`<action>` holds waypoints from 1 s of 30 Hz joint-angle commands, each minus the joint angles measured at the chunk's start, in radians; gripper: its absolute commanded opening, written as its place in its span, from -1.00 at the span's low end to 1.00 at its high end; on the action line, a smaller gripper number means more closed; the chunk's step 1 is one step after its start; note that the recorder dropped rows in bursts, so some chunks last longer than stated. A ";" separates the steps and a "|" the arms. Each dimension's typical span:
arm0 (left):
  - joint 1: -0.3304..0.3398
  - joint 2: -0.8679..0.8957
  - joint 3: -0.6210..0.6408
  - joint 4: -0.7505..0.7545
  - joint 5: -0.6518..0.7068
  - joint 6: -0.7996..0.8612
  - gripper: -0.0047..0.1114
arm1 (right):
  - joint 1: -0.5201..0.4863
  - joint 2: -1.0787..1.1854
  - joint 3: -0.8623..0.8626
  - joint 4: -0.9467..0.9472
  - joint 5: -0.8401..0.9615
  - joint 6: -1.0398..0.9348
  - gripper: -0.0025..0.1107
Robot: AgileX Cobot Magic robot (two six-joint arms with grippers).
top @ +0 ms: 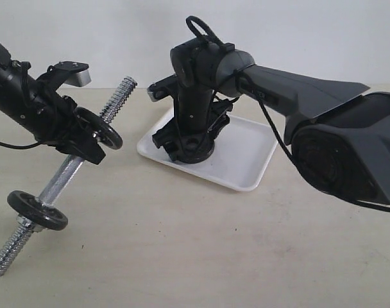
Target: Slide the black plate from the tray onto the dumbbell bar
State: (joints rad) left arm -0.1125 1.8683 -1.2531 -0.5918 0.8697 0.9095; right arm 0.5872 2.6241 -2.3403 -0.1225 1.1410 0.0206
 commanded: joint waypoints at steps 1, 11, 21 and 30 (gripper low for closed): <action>0.001 -0.067 -0.026 -0.078 0.010 -0.004 -0.84 | 0.000 0.108 0.049 -0.092 0.080 -0.021 0.04; 0.001 -0.067 -0.026 -0.077 0.010 -0.004 -0.84 | 0.000 0.108 0.049 -0.173 0.080 0.007 0.90; 0.001 -0.067 -0.026 -0.077 0.012 -0.004 -0.84 | 0.000 0.108 0.049 -0.104 0.080 -0.021 0.90; 0.001 -0.067 -0.026 -0.077 0.020 -0.004 -0.84 | -0.032 0.108 0.049 0.034 0.080 -0.058 0.90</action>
State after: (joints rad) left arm -0.1125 1.8683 -1.2531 -0.5882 0.8734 0.9095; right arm 0.5796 2.6265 -2.3408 -0.1196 1.1440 0.0153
